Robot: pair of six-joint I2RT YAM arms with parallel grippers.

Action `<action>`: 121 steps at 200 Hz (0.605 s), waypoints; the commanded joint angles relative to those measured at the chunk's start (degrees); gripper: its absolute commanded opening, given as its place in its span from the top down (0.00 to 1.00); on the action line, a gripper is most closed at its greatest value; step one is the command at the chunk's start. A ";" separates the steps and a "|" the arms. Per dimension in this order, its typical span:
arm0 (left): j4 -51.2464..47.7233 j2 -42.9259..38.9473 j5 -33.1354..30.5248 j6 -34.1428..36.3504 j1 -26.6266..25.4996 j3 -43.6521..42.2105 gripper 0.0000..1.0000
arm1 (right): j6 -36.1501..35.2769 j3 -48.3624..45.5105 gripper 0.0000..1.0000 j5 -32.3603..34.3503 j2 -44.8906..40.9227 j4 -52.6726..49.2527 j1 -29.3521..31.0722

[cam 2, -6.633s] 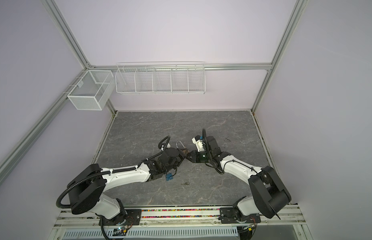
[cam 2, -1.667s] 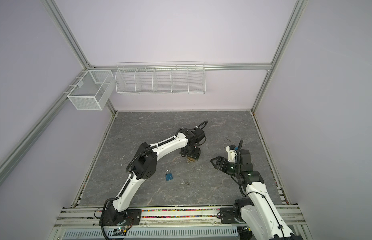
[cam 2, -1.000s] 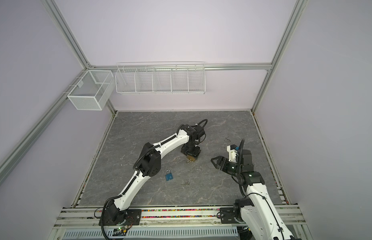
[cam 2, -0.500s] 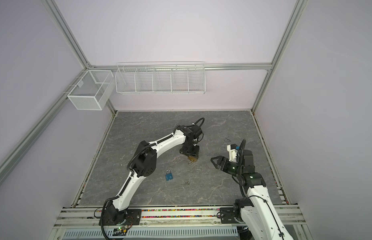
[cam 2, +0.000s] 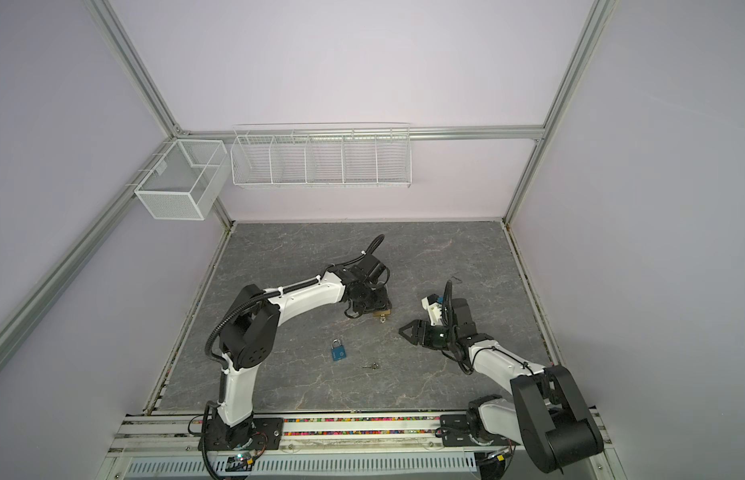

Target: Unlock with the key

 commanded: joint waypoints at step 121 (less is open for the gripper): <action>30.49 -12.93 1.17 -24.54 -1.89 -15.28 1.00 | -2.40 4.69 0.64 5.95 1.76 8.67 4.59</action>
